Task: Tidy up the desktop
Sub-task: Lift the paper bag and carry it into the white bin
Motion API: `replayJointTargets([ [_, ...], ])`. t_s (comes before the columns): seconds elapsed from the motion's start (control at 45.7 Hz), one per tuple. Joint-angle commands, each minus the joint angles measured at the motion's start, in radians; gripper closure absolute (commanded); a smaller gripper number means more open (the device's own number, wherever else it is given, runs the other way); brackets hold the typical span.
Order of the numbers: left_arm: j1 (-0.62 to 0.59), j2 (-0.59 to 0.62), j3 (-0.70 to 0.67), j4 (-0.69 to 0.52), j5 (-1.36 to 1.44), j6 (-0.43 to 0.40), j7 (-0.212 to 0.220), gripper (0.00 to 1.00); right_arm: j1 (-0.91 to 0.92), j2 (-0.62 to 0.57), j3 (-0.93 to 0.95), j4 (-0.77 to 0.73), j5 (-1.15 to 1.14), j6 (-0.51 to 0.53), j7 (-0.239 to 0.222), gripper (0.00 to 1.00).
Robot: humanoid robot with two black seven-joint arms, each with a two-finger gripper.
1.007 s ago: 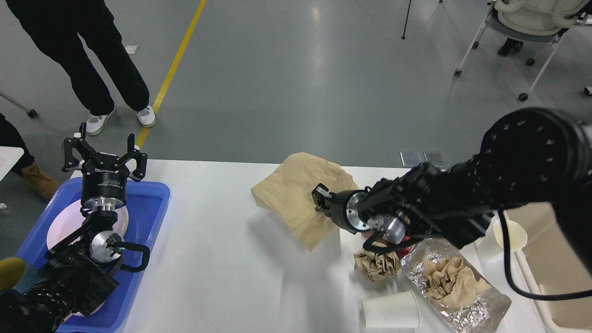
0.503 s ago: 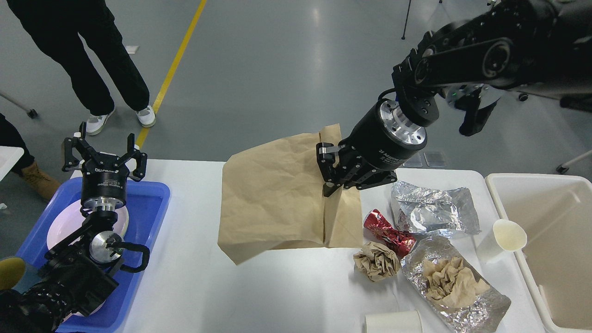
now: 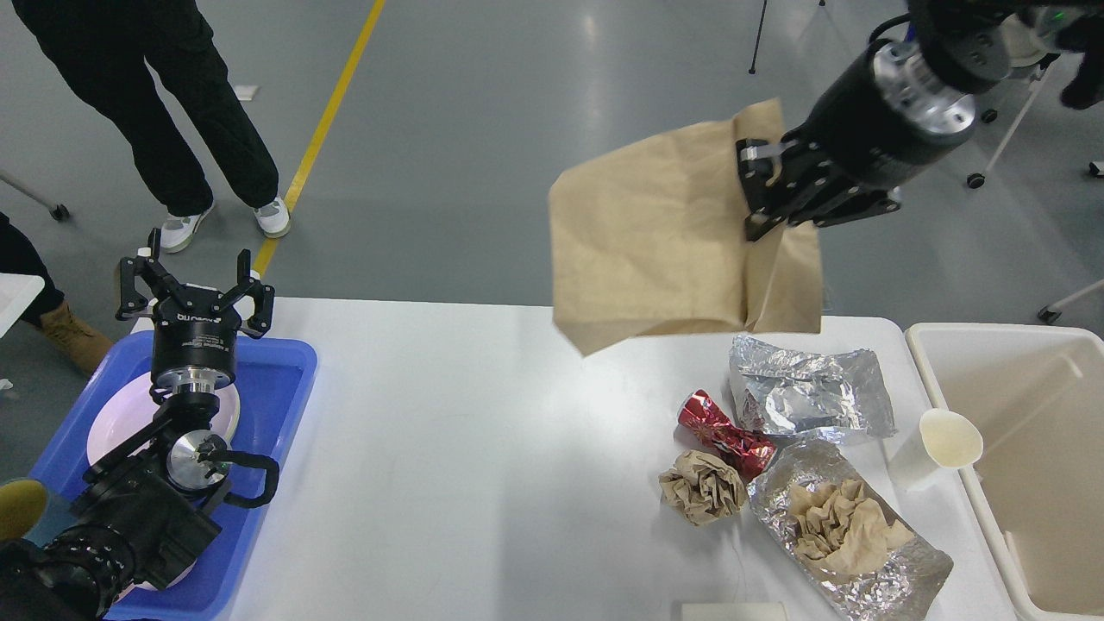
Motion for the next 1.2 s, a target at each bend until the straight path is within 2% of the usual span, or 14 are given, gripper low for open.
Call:
replayJointTargets([
  [0.0,0.000,0.000,0.000,0.000,0.000,0.000,0.000,0.03,-0.078,-0.136,-0.044,-0.127,-0.007,-0.004,-0.002,1.00],
  [0.109,0.000,0.000,0.000,0.000,0.000,0.000,0.000,0.03,-0.170,-0.249,-0.050,-0.225,-0.040,-0.072,-0.009,1.00],
  [0.241,0.000,0.000,0.000,0.000,0.000,0.000,0.000,0.03,-0.305,-0.346,-0.058,-0.282,-0.062,-0.269,-0.023,1.00],
  [0.372,0.000,0.000,0.000,0.000,0.000,0.000,0.000,0.03,-0.443,-0.409,-0.079,-0.346,-0.045,-0.458,-0.058,1.00],
  [0.547,0.000,0.000,0.000,0.000,0.000,0.000,0.000,0.03,-0.650,-0.467,-0.071,-0.494,-0.033,-0.659,-0.104,1.00],
  [0.722,0.000,0.000,0.000,0.000,0.000,0.000,0.000,0.03,-0.848,-0.493,-0.067,-0.583,0.061,-0.831,-0.186,1.00],
  [0.788,0.000,0.000,0.000,0.000,0.000,0.000,0.000,0.03,-0.937,-0.493,-0.067,-0.620,0.116,-0.905,-0.203,1.00],
  [0.875,0.000,0.000,0.000,0.000,0.000,0.000,0.000,0.03,-1.066,-0.492,-0.064,-0.679,0.179,-0.997,-0.203,1.00],
  [0.985,0.000,0.000,0.000,0.000,0.000,0.000,0.000,0.03,-1.222,-0.490,-0.023,-0.791,0.226,-1.057,-0.203,1.00],
  [1.182,0.000,0.000,0.000,0.000,0.000,0.000,0.000,0.03,-1.540,-0.477,0.224,-1.109,0.233,-1.043,-0.200,1.00],
])
